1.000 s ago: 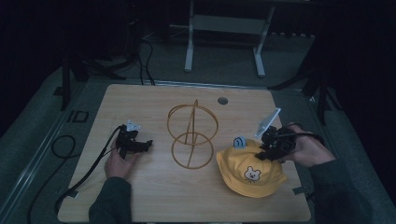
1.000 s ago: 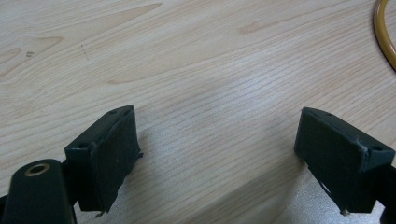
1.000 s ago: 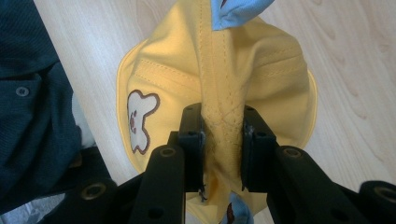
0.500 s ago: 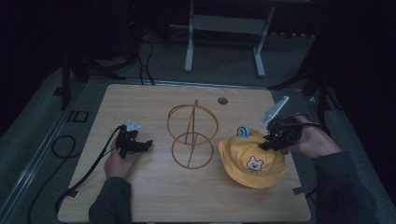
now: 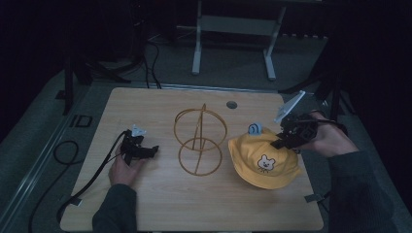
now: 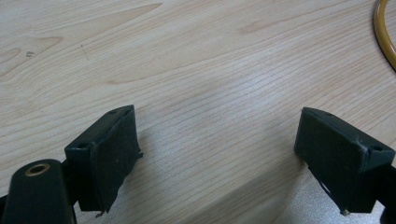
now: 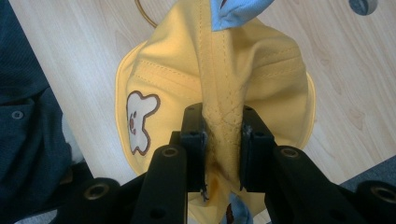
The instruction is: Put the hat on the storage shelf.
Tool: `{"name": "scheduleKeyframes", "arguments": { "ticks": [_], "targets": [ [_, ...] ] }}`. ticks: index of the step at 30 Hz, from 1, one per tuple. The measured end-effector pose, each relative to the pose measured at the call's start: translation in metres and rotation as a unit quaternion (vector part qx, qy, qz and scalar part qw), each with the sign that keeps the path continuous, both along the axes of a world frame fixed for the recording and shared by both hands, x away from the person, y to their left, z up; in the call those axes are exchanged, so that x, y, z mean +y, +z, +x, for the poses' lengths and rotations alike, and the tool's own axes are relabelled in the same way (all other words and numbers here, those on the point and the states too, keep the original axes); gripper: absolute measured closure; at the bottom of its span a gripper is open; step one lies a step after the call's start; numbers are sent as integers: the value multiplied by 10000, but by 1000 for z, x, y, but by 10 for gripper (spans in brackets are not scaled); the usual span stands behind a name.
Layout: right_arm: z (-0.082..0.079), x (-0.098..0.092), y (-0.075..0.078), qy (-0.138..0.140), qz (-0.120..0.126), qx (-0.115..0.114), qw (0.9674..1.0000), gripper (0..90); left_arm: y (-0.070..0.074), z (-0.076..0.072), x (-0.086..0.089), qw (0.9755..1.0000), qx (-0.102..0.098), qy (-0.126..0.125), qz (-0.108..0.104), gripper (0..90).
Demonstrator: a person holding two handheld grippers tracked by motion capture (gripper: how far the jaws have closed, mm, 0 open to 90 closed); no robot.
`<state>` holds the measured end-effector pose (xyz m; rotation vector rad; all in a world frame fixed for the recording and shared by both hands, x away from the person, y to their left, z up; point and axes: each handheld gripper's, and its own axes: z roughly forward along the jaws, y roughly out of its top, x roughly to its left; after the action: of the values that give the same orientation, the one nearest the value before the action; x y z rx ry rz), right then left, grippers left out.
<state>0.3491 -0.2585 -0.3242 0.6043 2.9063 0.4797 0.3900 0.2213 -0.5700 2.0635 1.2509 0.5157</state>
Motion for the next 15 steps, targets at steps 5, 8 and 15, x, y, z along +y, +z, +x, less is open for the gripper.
{"name": "scheduleKeyframes", "arguments": {
  "ticks": [5,8,15],
  "targets": [
    [3,-1,5,-61,40,-27,10000,753,0,0,0,10000,3,-5,9,135],
    [4,-2,8,-76,75,-49,9999,753,0,0,0,10000,3,-7,10,135],
    [7,-3,15,-125,118,-125,9998,755,0,0,0,10000,4,-6,9,135]
  ]
}}
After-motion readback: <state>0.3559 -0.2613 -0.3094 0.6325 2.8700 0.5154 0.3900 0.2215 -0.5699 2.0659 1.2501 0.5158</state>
